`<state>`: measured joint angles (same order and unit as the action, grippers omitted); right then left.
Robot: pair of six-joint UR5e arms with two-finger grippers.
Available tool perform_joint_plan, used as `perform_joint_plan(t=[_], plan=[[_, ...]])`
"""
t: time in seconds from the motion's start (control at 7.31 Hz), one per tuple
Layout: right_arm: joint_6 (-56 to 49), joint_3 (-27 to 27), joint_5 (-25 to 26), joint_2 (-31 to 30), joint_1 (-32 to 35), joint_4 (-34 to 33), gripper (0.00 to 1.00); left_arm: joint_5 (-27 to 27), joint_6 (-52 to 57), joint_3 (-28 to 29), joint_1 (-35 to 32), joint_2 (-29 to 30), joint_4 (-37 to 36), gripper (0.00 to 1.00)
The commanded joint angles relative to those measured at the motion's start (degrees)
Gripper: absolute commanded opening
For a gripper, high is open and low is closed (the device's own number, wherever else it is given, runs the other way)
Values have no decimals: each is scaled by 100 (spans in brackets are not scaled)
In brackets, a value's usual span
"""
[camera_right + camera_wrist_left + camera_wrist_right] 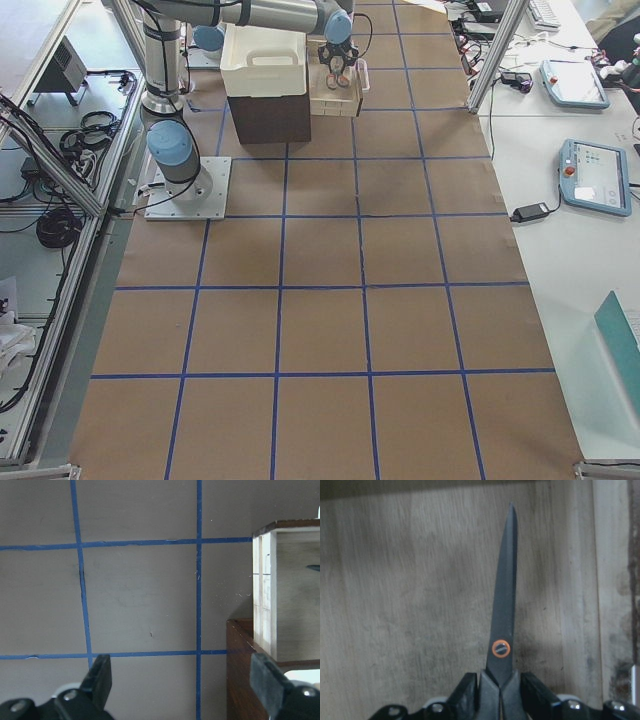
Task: Put scissors in drawer and close it
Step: 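Lower the scissors into the open drawer with the right gripper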
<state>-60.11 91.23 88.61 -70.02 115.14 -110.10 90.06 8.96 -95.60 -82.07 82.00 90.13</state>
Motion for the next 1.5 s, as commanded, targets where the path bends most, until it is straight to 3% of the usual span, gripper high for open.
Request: perform_joint_plan(t=[0.0,1.37], plan=[[104,1,-2,33,0,6,0,11,1,7,-2,-27,39,100],[236,27,-2,182,106,-99,0,11,1,7,7,-132,206,100]])
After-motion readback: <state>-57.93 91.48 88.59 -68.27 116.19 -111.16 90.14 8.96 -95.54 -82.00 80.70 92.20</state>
